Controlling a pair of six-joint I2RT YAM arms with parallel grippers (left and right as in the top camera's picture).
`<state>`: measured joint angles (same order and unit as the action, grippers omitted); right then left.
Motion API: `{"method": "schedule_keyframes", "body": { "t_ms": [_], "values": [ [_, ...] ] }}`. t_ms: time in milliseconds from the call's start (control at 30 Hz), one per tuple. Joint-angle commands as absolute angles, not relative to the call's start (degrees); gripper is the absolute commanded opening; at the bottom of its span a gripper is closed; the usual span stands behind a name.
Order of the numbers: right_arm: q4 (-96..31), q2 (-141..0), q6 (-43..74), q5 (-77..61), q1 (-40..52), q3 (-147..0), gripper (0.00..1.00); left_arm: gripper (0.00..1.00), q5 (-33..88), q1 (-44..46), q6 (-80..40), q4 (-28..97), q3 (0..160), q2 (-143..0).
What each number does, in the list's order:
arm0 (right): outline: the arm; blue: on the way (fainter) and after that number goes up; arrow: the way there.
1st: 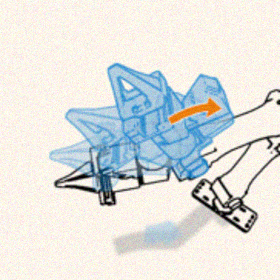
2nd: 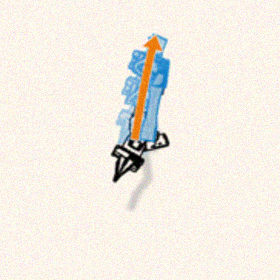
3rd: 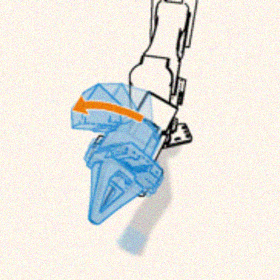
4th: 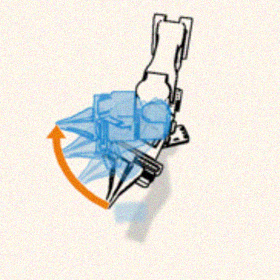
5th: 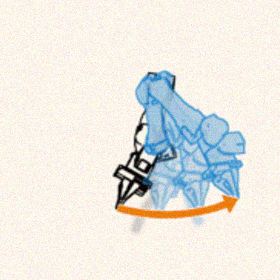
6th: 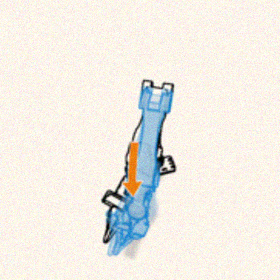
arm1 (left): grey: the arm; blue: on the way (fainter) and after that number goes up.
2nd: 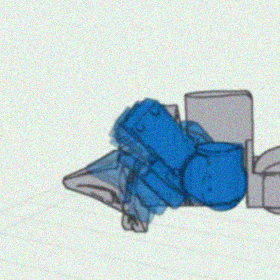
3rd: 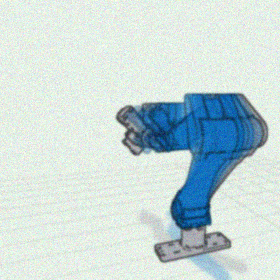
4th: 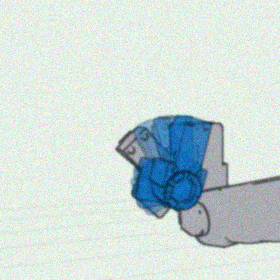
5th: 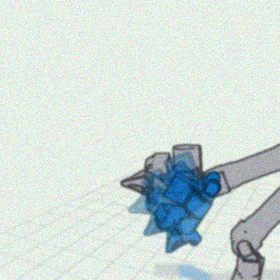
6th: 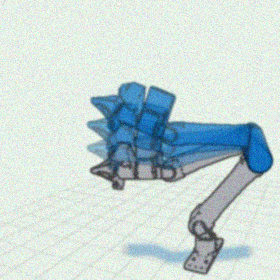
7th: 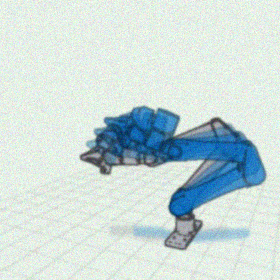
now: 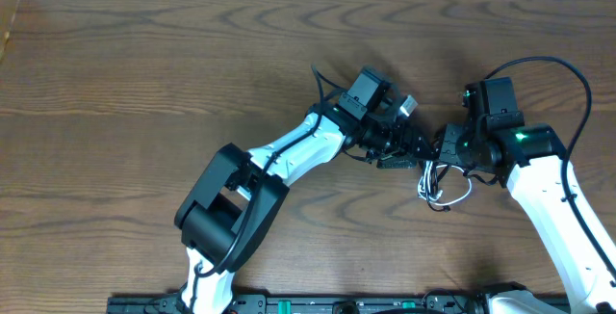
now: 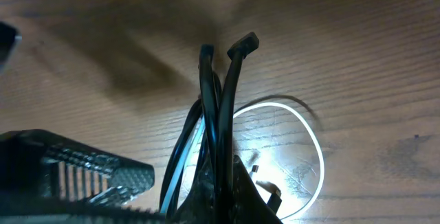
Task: Untangle cables
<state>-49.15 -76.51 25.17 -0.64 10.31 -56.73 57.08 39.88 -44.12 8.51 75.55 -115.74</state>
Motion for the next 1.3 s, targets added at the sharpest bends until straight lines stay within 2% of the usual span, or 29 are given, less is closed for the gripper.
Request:
{"method": "schedule_keyframes", "body": {
  "t_ms": [0, 300, 367, 400, 433, 467, 500, 600, 767, 1000, 1267],
  "values": [
    [-49.01, -76.55, 24.8, -0.8, 10.55, -57.74, 0.01, 0.54, 57.47, 40.14, -46.0, 7.57, 75.96, -116.07],
    [-48.6, -76.55, 24.82, -0.82, 10.55, -57.74, 0.01, 0.47, 56.86, 42.94, -46.0, 6.7, 75.96, -116.07],
    [-48.62, -76.55, 24.8, -0.82, 10.55, -57.74, 0.01, 0.41, 55.83, 43.22, -45.95, 6.72, 75.96, -116.07],
    [-48.62, -76.55, 24.8, -0.8, 10.55, -57.74, 0.01, 0.37, 55.4, 43.22, -45.98, 6.74, 75.96, -116.07],
    [-48.64, -76.55, 24.8, -0.8, 10.55, -57.74, 0.01, 0.24, 53.56, 43.2, -45.52, 6.98, 75.96, -116.07],
    [-48.66, -76.55, 24.8, -0.8, 10.55, -57.74, 0.01, 0.19, 52.38, 43.2, -45.45, 7.01, 75.96, -116.07],
    [-48.8, -76.55, 24.82, -0.8, 10.55, -57.74, 0.01, 0.07, 51.03, 43.18, -44.95, 7.01, 75.96, -116.07],
    [-50.06, -76.55, 27.4, -0.08, 10.37, -57.74, 0.01, 0.07, 48.27, 42.52, -41.47, 6.9, 75.99, -116.05],
    [-52.58, -76.55, 30.2, 1.13, 7.25, -57.71, 0.01, 0.07, 50.43, 38.7, -38.17, 6.76, 75.99, -114.43],
    [-54.7, -76.55, 27.62, 0.89, -2.02, -57.71, 0.01, 0.08, 50.48, 32.86, -29.28, 8.08, 75.99, -103.11],
    [-55.24, -76.55, 24.56, 0.89, -6.13, -57.69, 0.01, 0.08, 50.26, 30.41, -20.73, 9.28, 75.99, -91.68]
  ]
}}
